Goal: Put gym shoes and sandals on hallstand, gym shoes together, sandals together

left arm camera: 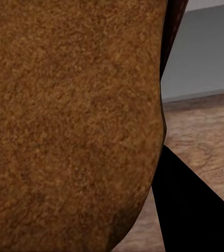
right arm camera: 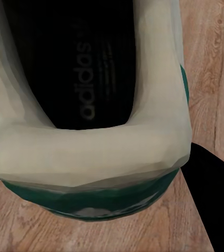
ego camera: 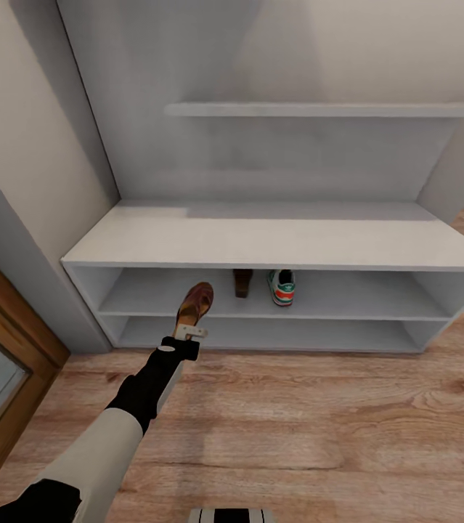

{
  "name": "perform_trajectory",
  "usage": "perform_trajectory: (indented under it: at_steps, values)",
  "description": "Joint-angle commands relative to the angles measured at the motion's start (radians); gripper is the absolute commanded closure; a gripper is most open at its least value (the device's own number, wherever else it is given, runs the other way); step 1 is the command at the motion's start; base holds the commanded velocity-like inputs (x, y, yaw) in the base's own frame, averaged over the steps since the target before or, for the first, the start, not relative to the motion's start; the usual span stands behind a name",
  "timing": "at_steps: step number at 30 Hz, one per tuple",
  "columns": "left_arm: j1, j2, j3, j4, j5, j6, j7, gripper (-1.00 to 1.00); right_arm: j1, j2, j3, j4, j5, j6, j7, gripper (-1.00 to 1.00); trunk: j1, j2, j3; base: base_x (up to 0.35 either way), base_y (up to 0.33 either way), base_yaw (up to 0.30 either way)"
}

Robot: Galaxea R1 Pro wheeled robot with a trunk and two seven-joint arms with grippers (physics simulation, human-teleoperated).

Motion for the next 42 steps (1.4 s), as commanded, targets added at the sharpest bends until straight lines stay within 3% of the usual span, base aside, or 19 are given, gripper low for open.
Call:
perform_trajectory:
  at_steps: [1, 8, 37, 42]
  values:
    - [0.0, 0.0, -0.004, -0.001, -0.009, 0.007, 0.004, 1.0, -0.001, 0.0, -0.002, -0.001, -0.005, 0.005, 0.001, 1.0, 0.0, 0.0, -0.001, 0.117, 0.0, 0.0]
    - [0.0, -0.002, -0.025, -0.001, -0.009, 0.009, 0.004, 1.0, -0.001, 0.0, -0.002, -0.001, -0.005, 0.005, 0.001, 1.0, 0.0, 0.0, -0.001, 0.187, 0.0, 0.0]
    - [0.0, -0.004, -0.034, -0.002, -0.009, 0.009, 0.002, 1.0, -0.001, 0.0, -0.002, 0.001, -0.005, 0.005, 0.001, 1.0, 0.0, 0.0, -0.001, 0.155, 0.0, 0.0]
    - [0.0, -0.004, -0.067, -0.003, -0.009, 0.009, 0.002, 1.0, -0.001, 0.0, -0.002, 0.0, -0.005, 0.005, 0.001, 1.0, 0.0, 0.0, -0.001, 0.017, 0.0, 0.0]
